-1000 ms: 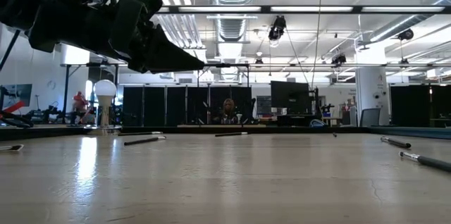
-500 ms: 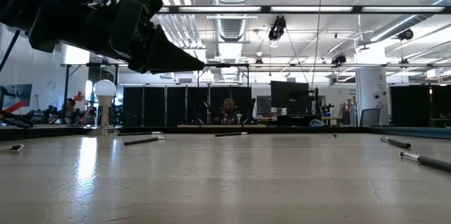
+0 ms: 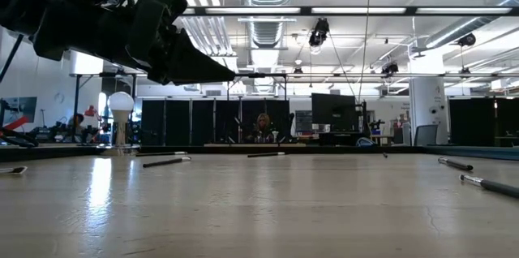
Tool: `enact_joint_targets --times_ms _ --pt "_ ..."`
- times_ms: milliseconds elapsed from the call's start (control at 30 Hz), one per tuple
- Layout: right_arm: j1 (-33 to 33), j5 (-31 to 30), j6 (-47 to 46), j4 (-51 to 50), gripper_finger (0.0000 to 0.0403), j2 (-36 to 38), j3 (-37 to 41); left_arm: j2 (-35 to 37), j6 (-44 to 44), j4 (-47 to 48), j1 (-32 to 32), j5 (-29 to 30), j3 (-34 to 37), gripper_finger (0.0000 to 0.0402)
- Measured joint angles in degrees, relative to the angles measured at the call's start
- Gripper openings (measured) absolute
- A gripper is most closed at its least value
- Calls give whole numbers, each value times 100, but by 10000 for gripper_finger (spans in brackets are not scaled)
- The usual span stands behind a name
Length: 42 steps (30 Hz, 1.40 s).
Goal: Pick & Place Makeup Brushes
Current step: Put the black foundation brush into the makeup holder
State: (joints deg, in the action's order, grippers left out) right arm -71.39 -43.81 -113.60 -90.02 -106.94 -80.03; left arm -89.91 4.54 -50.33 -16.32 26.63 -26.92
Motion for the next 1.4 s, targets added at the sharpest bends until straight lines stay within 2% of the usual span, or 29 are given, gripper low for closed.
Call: enact_joint_targets --times_ms 433,767,1200,1400 --pt "52 123 -223 0 13 2 0 -2 13 2 0 0 0 0" --pt "231 779 -321 0 13 4 0 -2 27 4 0 -2 0 0" --pt "343 1001 -172 2 14 44 -88 -2 45 4 1 -4 0 0" --pt "357 992 -127 2 59 44 -232 -2 46 4 1 -4 0 0"
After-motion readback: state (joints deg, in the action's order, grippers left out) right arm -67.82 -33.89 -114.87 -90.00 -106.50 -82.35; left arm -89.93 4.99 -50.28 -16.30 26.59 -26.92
